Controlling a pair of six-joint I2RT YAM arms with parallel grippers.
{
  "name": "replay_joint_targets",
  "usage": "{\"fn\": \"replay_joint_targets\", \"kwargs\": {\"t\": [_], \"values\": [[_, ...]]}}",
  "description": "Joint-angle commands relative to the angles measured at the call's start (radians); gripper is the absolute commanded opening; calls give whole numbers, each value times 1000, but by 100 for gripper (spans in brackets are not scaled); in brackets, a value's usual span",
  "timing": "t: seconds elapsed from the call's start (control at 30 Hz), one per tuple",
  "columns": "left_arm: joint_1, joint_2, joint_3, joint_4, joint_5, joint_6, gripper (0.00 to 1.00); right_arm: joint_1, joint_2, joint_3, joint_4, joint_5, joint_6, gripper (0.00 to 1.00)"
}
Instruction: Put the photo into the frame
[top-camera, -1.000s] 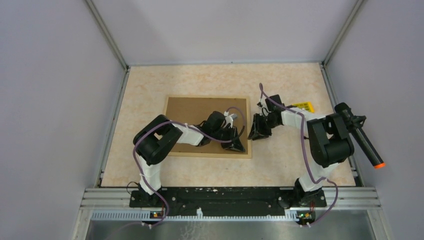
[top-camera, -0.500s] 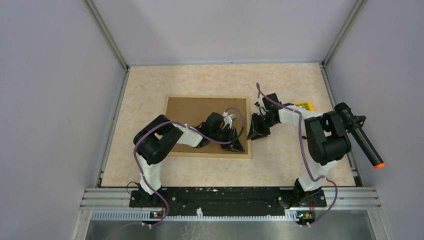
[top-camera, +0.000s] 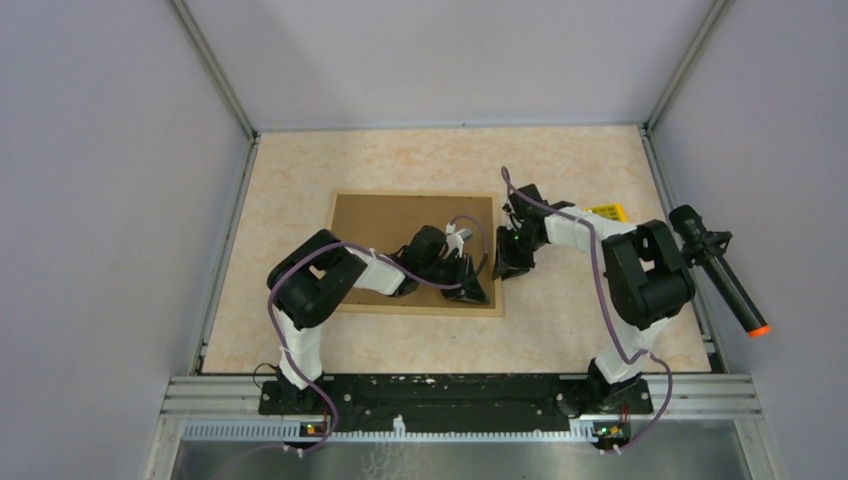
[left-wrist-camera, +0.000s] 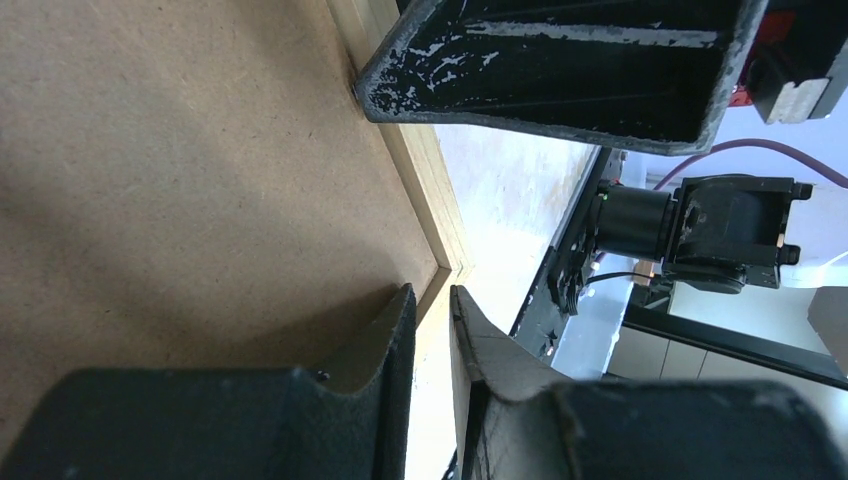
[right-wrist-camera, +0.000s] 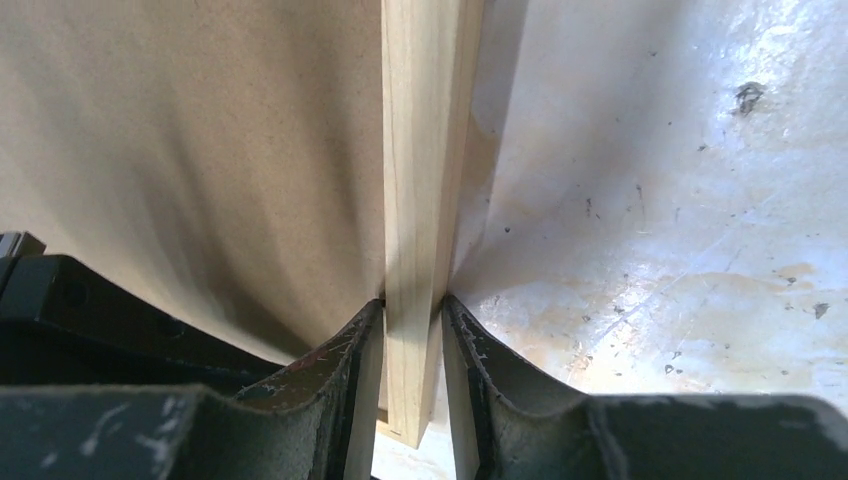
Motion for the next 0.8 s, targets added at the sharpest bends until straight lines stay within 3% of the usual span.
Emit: {"fn": "replay_joint_targets", "kwargs": {"t": [0.0, 0.2, 0.3, 0.33, 0.5, 0.63, 0.77], "values": [[-4, 47, -49, -72, -30, 29, 25, 73, 137, -26, -17, 265, 53, 30], [-3, 41, -58, -66, -25, 31, 25, 186, 218, 40, -94, 458, 106, 29], [-3, 23, -60, -69, -22, 29, 25, 205, 245, 91, -129, 468, 94, 31], [-3, 16, -57, -73, -20, 33, 25, 197, 234, 111, -126, 424, 72, 32], [-3, -24, -6, -144, -8, 65, 29, -3, 104, 179, -19, -86, -3, 38], [-3, -71, 40, -201, -9, 88, 33, -93, 79, 278, -76, -95, -79, 51], [8, -106, 79, -269, -11, 119, 36, -160, 118, 328, -87, -116, -86, 50]]}}
